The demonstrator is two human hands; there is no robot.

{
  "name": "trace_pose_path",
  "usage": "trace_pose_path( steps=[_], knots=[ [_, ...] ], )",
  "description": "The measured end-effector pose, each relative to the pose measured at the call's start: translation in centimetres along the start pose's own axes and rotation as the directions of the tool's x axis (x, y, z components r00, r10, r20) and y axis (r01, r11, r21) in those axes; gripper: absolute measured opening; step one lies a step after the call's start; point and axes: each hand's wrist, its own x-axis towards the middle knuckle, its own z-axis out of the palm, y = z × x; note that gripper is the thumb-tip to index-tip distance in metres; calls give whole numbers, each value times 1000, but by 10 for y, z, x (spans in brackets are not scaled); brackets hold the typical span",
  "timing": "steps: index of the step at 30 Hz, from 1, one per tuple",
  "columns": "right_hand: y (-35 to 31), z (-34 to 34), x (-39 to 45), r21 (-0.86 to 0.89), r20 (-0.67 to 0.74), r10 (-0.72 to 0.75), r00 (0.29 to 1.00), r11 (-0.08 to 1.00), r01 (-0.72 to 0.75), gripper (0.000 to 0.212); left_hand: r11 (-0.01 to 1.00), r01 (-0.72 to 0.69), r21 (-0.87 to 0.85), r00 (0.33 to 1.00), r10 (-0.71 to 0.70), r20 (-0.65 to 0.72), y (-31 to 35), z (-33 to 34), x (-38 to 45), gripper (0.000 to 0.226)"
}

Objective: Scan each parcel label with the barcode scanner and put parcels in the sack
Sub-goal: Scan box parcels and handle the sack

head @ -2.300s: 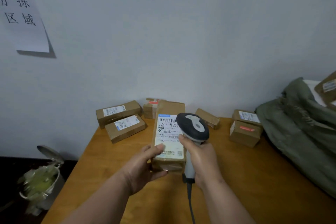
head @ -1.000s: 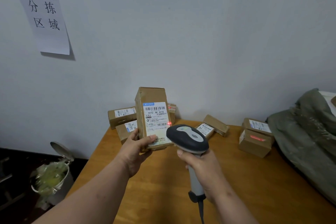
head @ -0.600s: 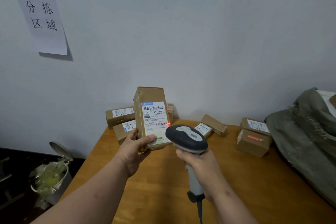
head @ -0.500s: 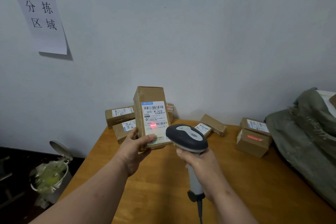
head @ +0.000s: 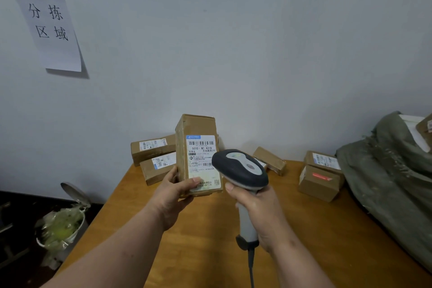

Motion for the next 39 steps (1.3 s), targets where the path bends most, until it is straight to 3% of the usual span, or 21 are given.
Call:
trace_pose_path(
  steps=[24, 28, 33, 39],
  knots=[
    [-2, -23, -6, 37, -17, 58, 998, 998, -58, 27, 999, 20, 32, 999, -21, 44, -14, 22, -2, 93],
    [-3, -28, -8, 20, -102, 108, 989, 994, -107, 26, 996, 25, 89, 995, -34, 98, -14, 32, 4, 109],
    [-8, -57, -17, -17, -276, 134, 952, 989, -144, 21, 985, 21, 168, 975, -58, 216, -14, 78, 22, 100],
    [-10, -115, -46, 10, -579, 139, 803, 986, -164, 18, 969, 7, 248, 921, -103, 377, -22, 168, 27, 95]
  ],
)
